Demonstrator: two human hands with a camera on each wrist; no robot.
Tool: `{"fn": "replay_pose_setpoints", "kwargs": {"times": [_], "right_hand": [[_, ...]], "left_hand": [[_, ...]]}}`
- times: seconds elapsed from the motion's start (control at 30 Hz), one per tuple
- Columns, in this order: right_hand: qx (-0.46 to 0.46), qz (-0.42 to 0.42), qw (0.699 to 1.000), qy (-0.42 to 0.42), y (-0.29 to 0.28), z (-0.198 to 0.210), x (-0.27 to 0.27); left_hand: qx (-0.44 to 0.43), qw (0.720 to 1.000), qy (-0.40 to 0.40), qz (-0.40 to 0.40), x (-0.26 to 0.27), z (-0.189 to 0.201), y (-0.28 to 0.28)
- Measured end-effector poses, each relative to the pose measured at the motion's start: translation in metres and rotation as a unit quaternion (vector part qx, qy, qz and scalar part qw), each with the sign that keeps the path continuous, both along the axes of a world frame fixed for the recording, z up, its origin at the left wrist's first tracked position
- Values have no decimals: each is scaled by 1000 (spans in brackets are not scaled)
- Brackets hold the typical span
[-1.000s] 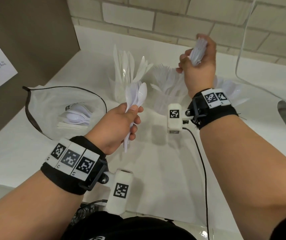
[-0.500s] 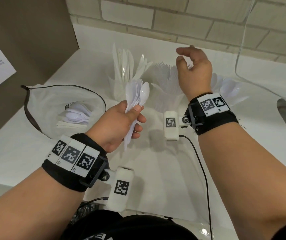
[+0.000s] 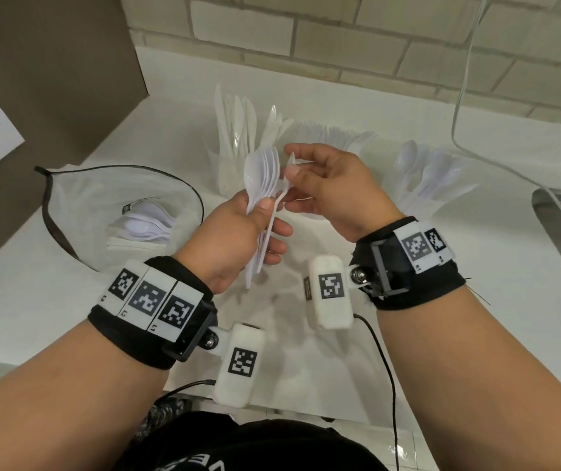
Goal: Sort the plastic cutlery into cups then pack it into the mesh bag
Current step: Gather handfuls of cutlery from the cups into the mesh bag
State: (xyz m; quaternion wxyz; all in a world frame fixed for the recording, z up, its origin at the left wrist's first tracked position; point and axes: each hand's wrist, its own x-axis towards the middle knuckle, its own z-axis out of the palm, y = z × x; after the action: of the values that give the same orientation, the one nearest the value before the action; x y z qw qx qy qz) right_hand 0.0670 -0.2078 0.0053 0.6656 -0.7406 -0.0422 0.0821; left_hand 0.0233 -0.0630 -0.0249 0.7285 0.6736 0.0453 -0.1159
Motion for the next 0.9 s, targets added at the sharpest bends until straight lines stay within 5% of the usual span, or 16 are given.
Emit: {"fn": "replay_pose_setpoints", "kwargs": {"times": [0.17, 0.3, 0.5, 0.77, 0.9], "right_hand": [[130, 7, 987, 89, 3, 7, -8], [146, 18, 984, 104, 10, 9, -16], [50, 8, 996, 75, 17, -5, -19], [120, -52, 989, 62, 8, -5, -24], [171, -158, 971, -57, -23, 24, -17]], "left_hand": [[-13, 999, 7, -51, -4, -1, -2], [37, 997, -13, -62, -5, 1, -5], [180, 976, -60, -110, -1, -1, -9], [219, 958, -73, -168, -8, -4, -10], [312, 934, -82, -155, -15, -1, 3]]}}
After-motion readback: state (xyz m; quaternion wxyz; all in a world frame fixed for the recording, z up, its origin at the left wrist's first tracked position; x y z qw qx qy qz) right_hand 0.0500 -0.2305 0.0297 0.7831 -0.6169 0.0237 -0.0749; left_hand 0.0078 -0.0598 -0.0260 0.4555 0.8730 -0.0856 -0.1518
